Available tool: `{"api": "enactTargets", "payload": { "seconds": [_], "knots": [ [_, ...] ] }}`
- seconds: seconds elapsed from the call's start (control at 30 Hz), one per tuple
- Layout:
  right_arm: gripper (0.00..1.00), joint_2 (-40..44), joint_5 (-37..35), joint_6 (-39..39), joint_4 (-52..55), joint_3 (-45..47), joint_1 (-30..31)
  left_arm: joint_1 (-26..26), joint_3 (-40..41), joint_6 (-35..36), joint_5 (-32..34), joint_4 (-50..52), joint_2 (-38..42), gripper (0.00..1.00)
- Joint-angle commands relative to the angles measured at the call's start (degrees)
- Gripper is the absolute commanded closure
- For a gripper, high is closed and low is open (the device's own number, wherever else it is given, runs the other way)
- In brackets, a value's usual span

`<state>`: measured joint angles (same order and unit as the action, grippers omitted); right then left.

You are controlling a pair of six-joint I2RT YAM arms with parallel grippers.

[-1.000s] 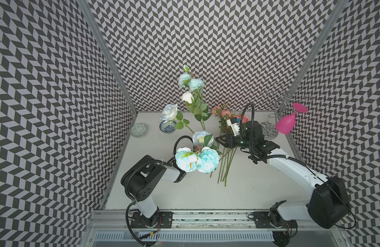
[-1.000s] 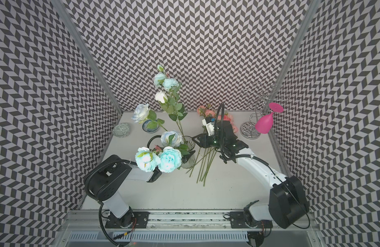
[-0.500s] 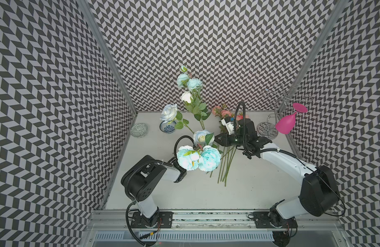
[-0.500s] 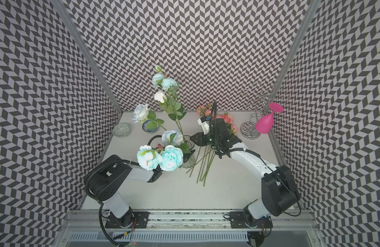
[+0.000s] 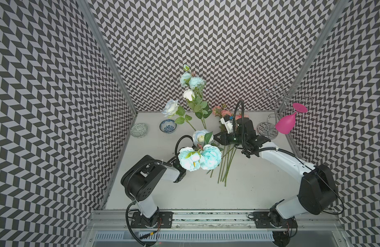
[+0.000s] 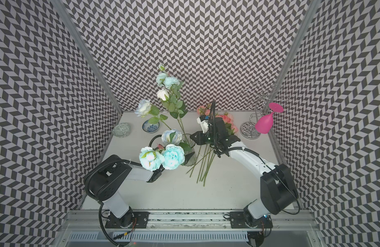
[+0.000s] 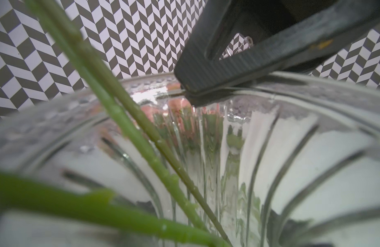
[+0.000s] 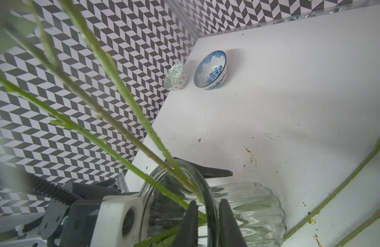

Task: Pick out pink flowers from the vase
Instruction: Place the vase at the center of the board.

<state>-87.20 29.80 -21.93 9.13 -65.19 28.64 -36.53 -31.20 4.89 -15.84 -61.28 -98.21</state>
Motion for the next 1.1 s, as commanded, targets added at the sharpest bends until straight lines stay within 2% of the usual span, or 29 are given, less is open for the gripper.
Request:
{"api": "enactTargets", "payload": {
  "seconds": [0.0,0.13,0.17,0.77,1.07],
  "knots": [
    [0.86,-1.73,-1.56,1.62,2.74,-0.09,0.71,0.15,0.83,0.56,1.51,4.99,0.54,0.09],
    [0.88,-2.08,-2.19,1.48,2.87,-0.2,0.72,0.41,1.29,0.33,1.33,5.9,2.45,0.07],
    [0.88,-2.14,-2.18,1.46,2.83,-0.29,0.71,0.49,1.31,0.29,1.28,6.43,2.73,0.01],
    [0.89,-2.64,-2.32,1.48,1.77,-0.19,0.87,1.29,3.16,2.89,1.43,21.02,15.38,0.0],
    [0.88,-2.48,-2.99,1.46,1.78,-0.77,0.86,2.17,6.28,1.79,2.6,27.44,23.45,0.01]
  ]
}}
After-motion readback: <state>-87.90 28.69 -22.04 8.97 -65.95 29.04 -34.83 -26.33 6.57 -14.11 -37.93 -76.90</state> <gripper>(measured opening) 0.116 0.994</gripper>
